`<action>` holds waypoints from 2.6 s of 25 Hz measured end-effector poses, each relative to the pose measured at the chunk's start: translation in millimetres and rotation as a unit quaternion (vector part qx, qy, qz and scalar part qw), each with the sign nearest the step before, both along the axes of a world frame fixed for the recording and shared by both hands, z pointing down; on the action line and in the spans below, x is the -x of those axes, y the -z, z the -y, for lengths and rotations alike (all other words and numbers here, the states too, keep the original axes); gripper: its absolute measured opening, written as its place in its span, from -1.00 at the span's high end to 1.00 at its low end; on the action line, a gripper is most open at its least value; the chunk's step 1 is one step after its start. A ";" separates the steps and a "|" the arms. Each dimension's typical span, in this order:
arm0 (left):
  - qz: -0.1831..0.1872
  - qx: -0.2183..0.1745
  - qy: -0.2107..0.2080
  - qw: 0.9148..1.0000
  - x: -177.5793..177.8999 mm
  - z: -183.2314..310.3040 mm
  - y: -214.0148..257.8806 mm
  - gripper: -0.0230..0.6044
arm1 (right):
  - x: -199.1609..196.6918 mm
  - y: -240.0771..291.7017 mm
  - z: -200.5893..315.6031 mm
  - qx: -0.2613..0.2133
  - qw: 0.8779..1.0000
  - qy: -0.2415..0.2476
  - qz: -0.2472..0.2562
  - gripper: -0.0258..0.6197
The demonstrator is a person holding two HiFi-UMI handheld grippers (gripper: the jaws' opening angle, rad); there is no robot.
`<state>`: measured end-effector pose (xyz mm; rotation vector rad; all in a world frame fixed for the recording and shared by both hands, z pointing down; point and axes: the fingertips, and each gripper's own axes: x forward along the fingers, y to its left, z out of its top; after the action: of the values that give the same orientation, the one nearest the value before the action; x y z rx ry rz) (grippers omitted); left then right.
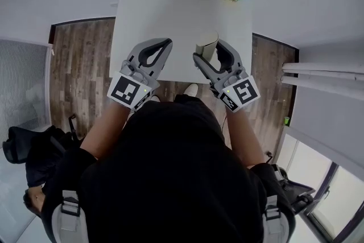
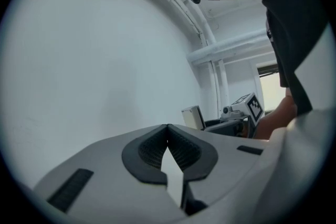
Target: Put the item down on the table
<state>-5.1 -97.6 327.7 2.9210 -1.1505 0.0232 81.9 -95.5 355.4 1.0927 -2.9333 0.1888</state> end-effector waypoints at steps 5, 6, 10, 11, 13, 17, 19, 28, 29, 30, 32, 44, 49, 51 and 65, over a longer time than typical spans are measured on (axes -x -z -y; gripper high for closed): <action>0.002 0.004 0.028 1.000 -19.1 21.9 -1.8 0.95 | -17.6 -14.4 20.6 0.023 0.999 0.036 -0.005 0.04; 0.001 0.005 0.036 0.999 -21.7 27.1 -1.5 0.95 | -20.8 -18.0 24.6 0.027 0.999 0.042 -0.009 0.04; 0.000 0.007 0.059 0.998 -30.3 43.5 -2.8 0.95 | -32.1 -38.2 40.1 0.047 0.997 0.058 -0.025 0.04; -0.002 0.009 0.064 0.998 -32.0 45.1 -3.9 0.95 | -33.5 -44.6 42.4 0.052 0.996 0.064 -0.035 0.04; -0.008 0.009 0.073 0.997 -35.2 47.2 -6.3 0.95 | -35.7 -58.5 46.3 0.064 0.993 0.075 -0.058 0.04; -0.007 0.004 0.079 0.997 -39.6 53.4 -12.6 0.95 | -35.9 -81.6 56.8 0.083 0.988 0.091 -0.093 0.04; -0.006 0.008 0.075 0.997 -40.7 58.9 -17.9 0.95 | -34.5 -88.7 62.8 0.086 0.986 0.093 -0.108 0.04; -0.002 0.021 0.063 0.998 -30.6 86.2 -45.4 0.95 | -18.7 -121.0 93.7 0.093 0.972 0.093 -0.196 0.04; -0.004 0.021 0.059 0.998 -29.3 89.6 -48.1 0.95 | -15.9 -125.3 96.5 0.092 0.969 0.098 -0.206 0.04; -0.006 0.021 0.055 0.998 -27.8 93.0 -50.9 0.95 | -13.1 -129.7 99.6 0.093 0.967 0.103 -0.216 0.04; -0.008 0.020 0.047 0.999 -25.2 100.1 -56.5 0.95 | -7.6 -138.9 105.7 0.098 0.960 0.110 -0.236 0.04; -0.003 0.053 0.020 0.998 -13.6 144.5 -111.5 0.95 | 14.8 -217.3 137.6 0.186 0.921 0.128 -0.316 0.04; -0.010 0.067 0.016 0.998 -9.3 155.2 -125.5 0.95 | 22.4 -248.2 145.7 0.197 0.903 0.143 -0.355 0.04; -0.008 0.071 0.019 0.997 -6.2 158.4 -133.8 0.95 | 24.4 -256.6 148.0 0.199 0.897 0.147 -0.366 0.04; 0.016 0.096 0.009 0.995 2.0 162.2 -175.6 0.95 | 31.4 -307.1 156.1 0.210 0.860 0.168 -0.434 0.04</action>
<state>-7.1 -259.9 503.3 2.7512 -1.1096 0.1707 50.5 -251.7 662.5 0.4078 -2.0610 0.2333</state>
